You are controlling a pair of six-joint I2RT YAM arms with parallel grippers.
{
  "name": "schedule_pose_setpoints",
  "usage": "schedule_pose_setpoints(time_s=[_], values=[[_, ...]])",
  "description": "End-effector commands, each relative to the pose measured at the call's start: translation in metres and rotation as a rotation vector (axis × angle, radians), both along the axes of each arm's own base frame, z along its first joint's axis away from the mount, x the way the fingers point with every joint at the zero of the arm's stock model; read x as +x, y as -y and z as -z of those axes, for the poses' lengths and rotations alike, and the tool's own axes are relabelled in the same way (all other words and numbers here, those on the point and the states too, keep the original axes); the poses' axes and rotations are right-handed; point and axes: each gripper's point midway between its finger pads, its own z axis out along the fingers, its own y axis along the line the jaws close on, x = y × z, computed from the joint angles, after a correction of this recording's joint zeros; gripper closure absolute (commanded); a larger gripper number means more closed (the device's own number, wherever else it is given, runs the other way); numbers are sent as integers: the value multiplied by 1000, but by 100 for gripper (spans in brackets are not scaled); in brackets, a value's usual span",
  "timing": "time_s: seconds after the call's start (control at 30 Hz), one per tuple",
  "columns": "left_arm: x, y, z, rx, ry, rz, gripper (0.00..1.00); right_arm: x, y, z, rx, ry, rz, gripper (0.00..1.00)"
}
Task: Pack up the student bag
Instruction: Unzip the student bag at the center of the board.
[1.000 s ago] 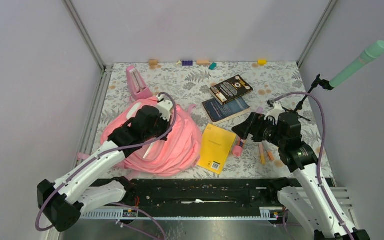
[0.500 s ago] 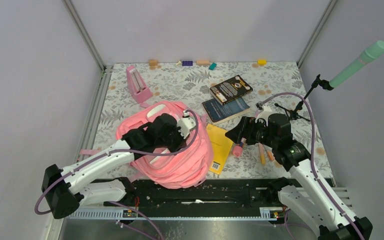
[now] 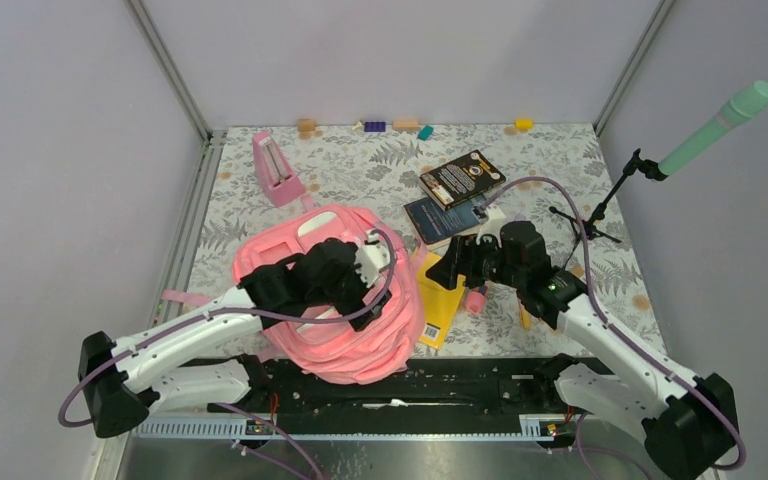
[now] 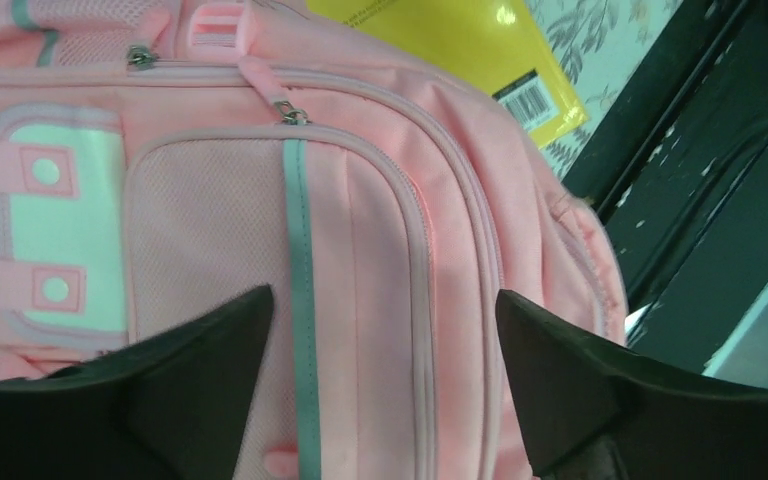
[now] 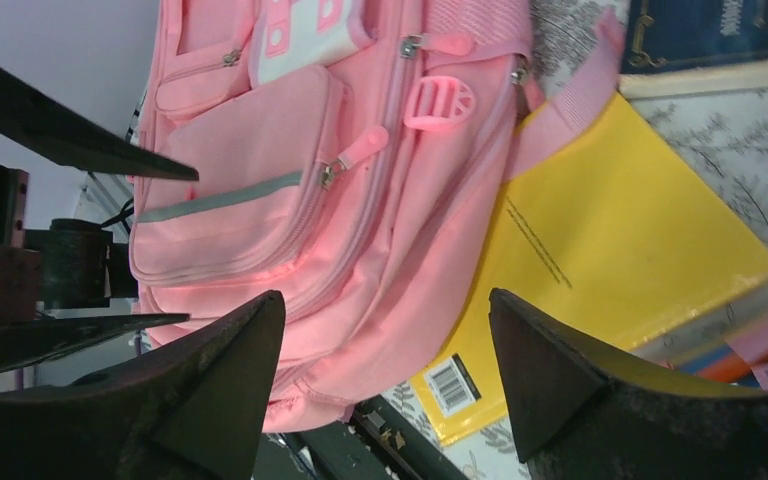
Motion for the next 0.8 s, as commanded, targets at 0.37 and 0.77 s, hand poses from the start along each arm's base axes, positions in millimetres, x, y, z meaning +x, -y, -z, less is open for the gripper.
schedule_pose_setpoints(time_s=[0.37,0.77], values=[[46,-100,-29,-336,-125,-1017,2,56,-85,-19,-42,201,-216,18],[49,-199,13,-289,-74,-1410,1,50,-148,51,-304,75,-334,30]])
